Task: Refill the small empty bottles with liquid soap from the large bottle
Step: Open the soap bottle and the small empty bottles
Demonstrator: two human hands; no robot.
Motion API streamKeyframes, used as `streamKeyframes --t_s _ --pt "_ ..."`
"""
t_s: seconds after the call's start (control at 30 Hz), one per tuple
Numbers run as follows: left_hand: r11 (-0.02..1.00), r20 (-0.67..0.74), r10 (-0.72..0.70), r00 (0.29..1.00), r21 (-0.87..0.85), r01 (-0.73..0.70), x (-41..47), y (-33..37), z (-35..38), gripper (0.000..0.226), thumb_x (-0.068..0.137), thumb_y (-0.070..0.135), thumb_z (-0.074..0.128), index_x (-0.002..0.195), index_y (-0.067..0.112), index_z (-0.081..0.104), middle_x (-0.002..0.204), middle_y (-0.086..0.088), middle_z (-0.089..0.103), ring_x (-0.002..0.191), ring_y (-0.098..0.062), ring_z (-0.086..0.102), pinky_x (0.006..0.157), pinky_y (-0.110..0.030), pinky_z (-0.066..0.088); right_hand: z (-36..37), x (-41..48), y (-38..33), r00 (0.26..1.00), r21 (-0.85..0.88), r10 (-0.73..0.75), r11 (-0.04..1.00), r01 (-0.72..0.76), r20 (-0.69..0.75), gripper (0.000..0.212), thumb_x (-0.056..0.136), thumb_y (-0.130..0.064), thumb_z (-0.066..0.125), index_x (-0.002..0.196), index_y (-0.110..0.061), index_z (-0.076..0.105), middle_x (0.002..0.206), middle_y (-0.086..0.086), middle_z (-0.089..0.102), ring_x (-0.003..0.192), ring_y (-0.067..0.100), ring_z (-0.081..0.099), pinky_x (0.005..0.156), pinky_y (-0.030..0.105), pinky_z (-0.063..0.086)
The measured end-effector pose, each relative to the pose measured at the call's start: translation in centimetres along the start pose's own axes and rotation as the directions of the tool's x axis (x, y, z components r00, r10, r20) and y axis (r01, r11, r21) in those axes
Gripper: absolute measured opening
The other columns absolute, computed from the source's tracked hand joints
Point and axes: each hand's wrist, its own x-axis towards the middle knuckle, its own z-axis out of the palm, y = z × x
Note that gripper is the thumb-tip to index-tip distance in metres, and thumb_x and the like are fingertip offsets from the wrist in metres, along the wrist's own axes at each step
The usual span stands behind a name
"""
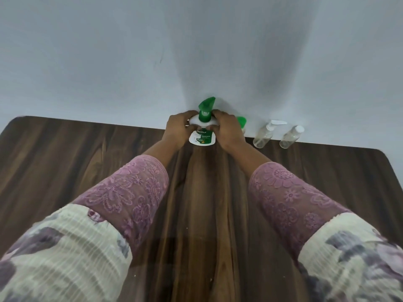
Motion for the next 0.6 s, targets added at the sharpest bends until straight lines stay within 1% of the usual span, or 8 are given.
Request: streamKeyframes --t_s 0.07,0.13,0.2,0.3,0.33,0.4,0.47,0.6 --pt "1.0 0.031 0.012 0.999 0.019 -0.013 -0.7 0.1 -0.3 0.044 0.075 0.02 0.066 0.118 0.01 0.065 0.107 -0.01 0.07 0.089 -0.018 0.061 0.085 -0.028 0.048 -0.3 -0.8 -0.2 0.999 -0.003 -0.006 1.0 0.006 0.031 0.034 0.089 -0.01 0.06 0.123 -0.005 0.057 0.114 0.018 0.064 0.105 0.034 0.058 0.089 0.038 0.044" --pt "0.998 0.056 0.027 0.998 0.059 -0.031 -1.7 0.1 -0.4 0.038 0.081 0.01 0.068 0.119 0.01 0.065 0.103 -0.012 0.07 0.084 -0.016 0.059 0.079 -0.017 0.046 -0.4 -2.1 -0.4 0.999 0.014 0.0 1.0 -0.001 0.042 0.032 0.088 -0.009 0.059 0.12 -0.004 0.058 0.11 0.017 0.065 0.102 0.034 0.058 0.085 0.037 0.044" --pt "0.997 0.074 0.04 0.996 0.059 -0.045 -3.3 0.2 -0.5 0.038 0.078 0.017 0.063 0.115 0.01 0.067 0.092 -0.01 0.071 0.079 -0.014 0.058 0.07 -0.009 0.041 -0.3 -4.1 -0.8 0.999 0.041 0.012 0.999 -0.014 0.04 0.03 0.088 -0.007 0.058 0.118 -0.004 0.058 0.108 0.017 0.065 0.101 0.033 0.058 0.08 0.033 0.041" --pt "0.999 0.098 0.052 0.994 0.004 -0.053 -6.4 0.0 -0.5 0.04 0.076 0.02 0.062 0.114 0.012 0.068 0.096 -0.007 0.072 0.085 -0.013 0.062 0.075 -0.016 0.045 -0.3 -7.6 -1.7 0.999 0.094 0.037 0.995 -0.04 0.026 0.031 0.088 -0.006 0.058 0.118 -0.004 0.058 0.11 0.016 0.065 0.101 0.031 0.058 0.081 0.031 0.04" --pt "0.998 0.104 0.055 0.993 -0.003 -0.055 -7.4 -0.1 -0.5 0.037 0.078 0.015 0.065 0.115 0.013 0.068 0.098 -0.006 0.072 0.085 -0.008 0.063 0.075 -0.014 0.045 -0.3 -8.9 -2.0 0.999 0.111 0.042 0.993 -0.043 0.014 0.032 0.087 -0.005 0.059 0.119 -0.004 0.059 0.111 0.016 0.065 0.102 0.031 0.058 0.082 0.03 0.04" --pt "0.998 0.113 0.068 0.991 -0.019 -0.067 -9.6 -0.2 -0.4 0.039 0.082 0.001 0.066 0.119 0.014 0.066 0.1 0.001 0.069 0.081 0.012 0.06 0.075 -0.003 0.043 0.1 -11.4 -2.3 1.0 0.117 0.03 0.993 -0.03 0.005 0.036 0.085 -0.003 0.06 0.121 -0.004 0.059 0.113 0.015 0.065 0.103 0.032 0.058 0.082 0.03 0.04" --pt "0.997 0.117 0.071 0.991 -0.016 -0.069 -11.9 -0.3 -0.2 0.041 0.083 -0.004 0.065 0.121 0.012 0.064 0.099 0.003 0.067 0.077 0.022 0.055 0.073 0.002 0.039 0.4 -13.7 -2.5 0.999 0.1 0.03 0.995 -0.032 0.022 0.038 0.085 -0.004 0.059 0.123 -0.006 0.058 0.115 0.014 0.065 0.104 0.032 0.057 0.086 0.034 0.043" --pt "0.998 0.108 0.069 0.992 -0.012 -0.068 -17.3 -0.7 0.2 0.041 0.084 -0.003 0.067 0.123 0.011 0.064 0.1 0.008 0.066 0.082 0.021 0.057 0.078 -0.002 0.041 0.8 -18.8 -3.1 0.998 0.093 0.032 0.995 -0.037 0.055 0.041 0.087 -0.004 0.057 0.128 -0.006 0.056 0.12 0.014 0.063 0.108 0.031 0.055 0.088 0.035 0.041"
